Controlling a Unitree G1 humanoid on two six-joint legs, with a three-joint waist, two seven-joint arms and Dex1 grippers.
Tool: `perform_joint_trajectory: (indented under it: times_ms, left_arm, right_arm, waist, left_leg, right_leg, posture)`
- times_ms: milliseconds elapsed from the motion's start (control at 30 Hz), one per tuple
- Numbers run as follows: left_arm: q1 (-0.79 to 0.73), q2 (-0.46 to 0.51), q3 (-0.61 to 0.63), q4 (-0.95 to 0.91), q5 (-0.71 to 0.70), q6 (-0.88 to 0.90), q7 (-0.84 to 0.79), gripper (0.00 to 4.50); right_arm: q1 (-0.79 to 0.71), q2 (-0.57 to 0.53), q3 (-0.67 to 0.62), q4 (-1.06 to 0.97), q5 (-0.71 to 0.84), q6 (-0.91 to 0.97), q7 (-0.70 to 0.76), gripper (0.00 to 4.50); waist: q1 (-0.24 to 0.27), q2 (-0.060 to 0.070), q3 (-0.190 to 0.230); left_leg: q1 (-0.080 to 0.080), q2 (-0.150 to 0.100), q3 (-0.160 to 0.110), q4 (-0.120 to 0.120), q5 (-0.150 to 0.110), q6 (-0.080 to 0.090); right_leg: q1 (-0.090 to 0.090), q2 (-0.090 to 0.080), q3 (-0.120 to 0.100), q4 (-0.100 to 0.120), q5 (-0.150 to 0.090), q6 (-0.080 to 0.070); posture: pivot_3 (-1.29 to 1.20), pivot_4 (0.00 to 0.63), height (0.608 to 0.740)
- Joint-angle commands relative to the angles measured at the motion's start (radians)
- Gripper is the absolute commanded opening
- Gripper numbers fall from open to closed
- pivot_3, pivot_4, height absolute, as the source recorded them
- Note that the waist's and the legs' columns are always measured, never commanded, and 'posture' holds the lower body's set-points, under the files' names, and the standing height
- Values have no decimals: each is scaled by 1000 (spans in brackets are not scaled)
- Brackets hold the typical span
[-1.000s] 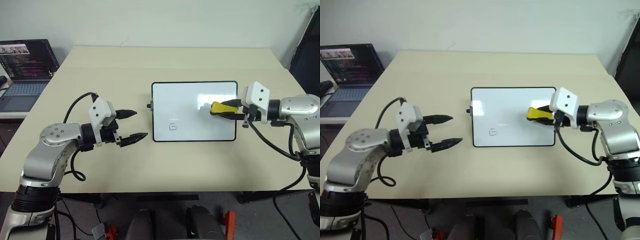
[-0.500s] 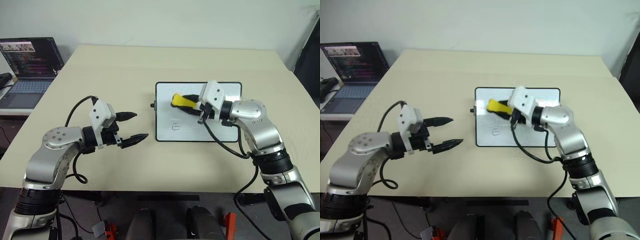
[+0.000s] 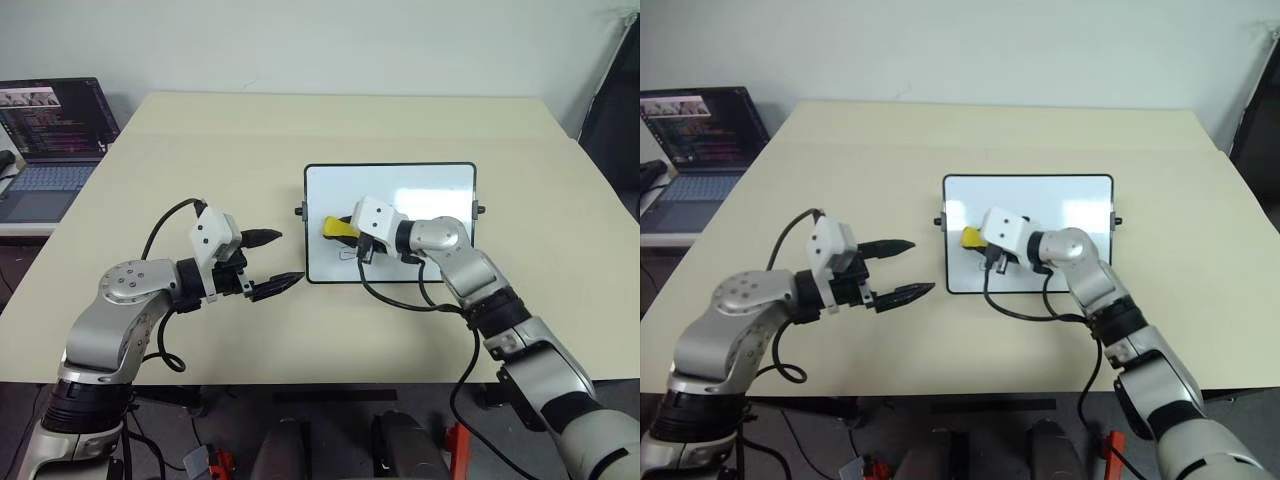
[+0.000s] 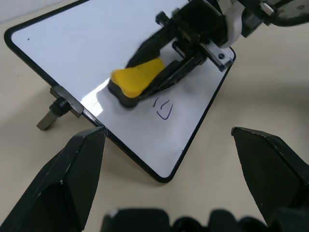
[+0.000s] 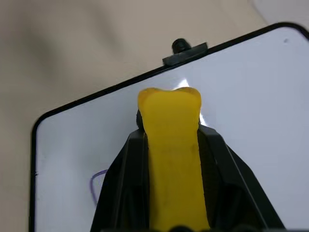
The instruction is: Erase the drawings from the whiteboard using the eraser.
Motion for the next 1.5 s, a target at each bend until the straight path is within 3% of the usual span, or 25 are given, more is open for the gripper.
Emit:
perform_joint_trajectory:
  times_ms: [33,167,267,400,533,800,967,1133,1433,1500]
  left_arm:
    - [9,30,30,-45,-10,-1,-8,4500]
    - [6,45,34,-41,-16,1,-13,4500]
    - [6,51,33,-38,-17,1,-16,4500]
    - [-3,51,29,-30,-15,0,-22,4500]
    - [-31,45,19,-10,-8,-6,-27,4500]
    - [-65,30,1,20,1,-20,-32,4500]
    - [-71,24,-2,28,3,-24,-34,4500]
    - [-78,24,-5,30,1,-23,-40,4500]
    - [-78,23,-9,39,3,-25,-56,4500]
    - [-84,19,-11,40,3,-28,-57,4500]
  right_arm:
    - [-16,8,29,86,-52,-47,-5,986]
    - [7,-13,93,190,-136,-113,-1,986]
    - [88,-64,130,146,-142,-106,97,986]
    - [112,-83,115,96,-133,-89,128,986]
    - [48,-78,69,124,-121,-92,88,986]
    - [-104,-69,30,265,-150,-144,-51,986]
    - [-48,-75,50,222,-143,-141,27,986]
    - [111,-116,95,47,-106,-81,218,985]
    - [36,-105,3,79,-97,-75,92,985]
    - [25,-104,-45,23,-22,-36,132,985]
  waist:
    - [-2,0,0]
    - [-5,-1,-1]
    - [-4,-2,-3]
    - [-1,-2,-3]
    - [-1,-2,-2]
    - [-1,-2,-2]
    - [-3,-3,-2]
    - [-1,-4,-3]
    - [-6,-3,-2]
    - [-5,-4,-2]
  left_leg:
    - [0,0,0,0,0,0]
    - [4,0,0,2,0,0]
    - [6,0,-1,6,0,0]
    - [26,0,-2,7,0,0]
    - [35,0,-3,8,1,2]
    - [34,0,-4,6,2,2]
    - [34,0,-3,-2,1,2]
    - [35,0,-5,-7,1,2]
    - [35,0,-4,-6,2,2]
    - [35,0,-4,-6,2,2]
  right_leg:
    - [0,0,0,1,0,0]
    - [1,0,1,7,-1,0]
    - [3,0,1,12,-1,-1]
    - [26,1,-1,8,-9,-4]
    - [32,0,1,9,-9,-4]
    - [31,1,0,10,-9,-6]
    - [30,0,0,8,-8,-3]
    - [30,1,-3,6,-11,-2]
    - [30,0,-1,6,-13,-7]
    - [29,0,-1,6,-13,-7]
  posture:
    - [0,150,740]
    - [0,150,740]
    - [0,150,740]
    - [0,150,740]
    - [0,150,740]
    - [0,150,740]
    - [0,150,740]
    - [0,150,740]
    - [0,150,740]
    - [0,150,740]
